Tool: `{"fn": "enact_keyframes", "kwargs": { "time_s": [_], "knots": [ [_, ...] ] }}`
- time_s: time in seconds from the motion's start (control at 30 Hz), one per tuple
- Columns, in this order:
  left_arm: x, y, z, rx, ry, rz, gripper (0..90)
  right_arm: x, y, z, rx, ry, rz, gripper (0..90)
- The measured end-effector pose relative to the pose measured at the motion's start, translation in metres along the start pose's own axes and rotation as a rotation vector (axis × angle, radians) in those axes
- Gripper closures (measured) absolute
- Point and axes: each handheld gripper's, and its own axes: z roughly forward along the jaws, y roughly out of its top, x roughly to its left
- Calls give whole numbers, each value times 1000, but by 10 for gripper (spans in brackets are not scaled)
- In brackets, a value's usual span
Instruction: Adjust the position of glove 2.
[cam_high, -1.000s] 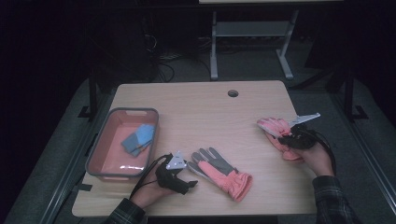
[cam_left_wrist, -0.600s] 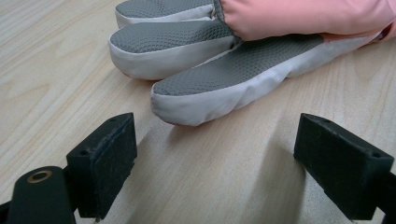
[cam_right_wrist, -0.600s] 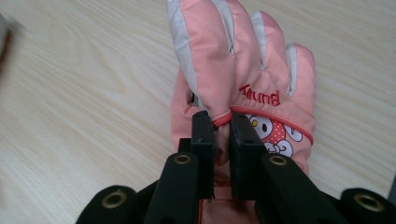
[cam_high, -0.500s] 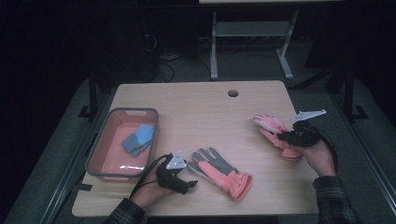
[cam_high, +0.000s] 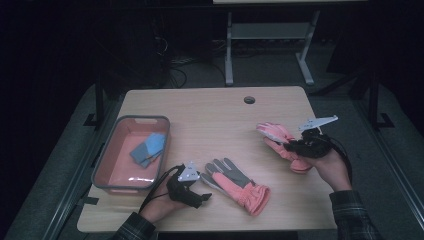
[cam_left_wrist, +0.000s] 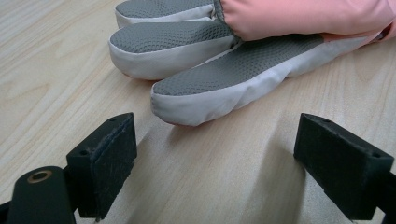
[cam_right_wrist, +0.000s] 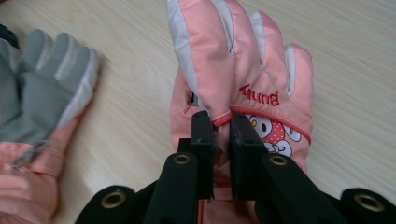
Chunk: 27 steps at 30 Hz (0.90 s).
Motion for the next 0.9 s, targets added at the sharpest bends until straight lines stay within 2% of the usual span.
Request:
{"fn": "enact_keyframes", "kwargs": {
  "time_s": [0.5,0.57,0.9],
  "knots": [
    [0,0,0,2,2,6,124,41,19,-1,-13,98,-49,815],
    [0,0,0,-6,1,-4,124,47,22,-1,-17,116,-55,815],
    [0,0,0,-3,0,-4,124,75,30,0,-15,173,-91,815]
  ]
}}
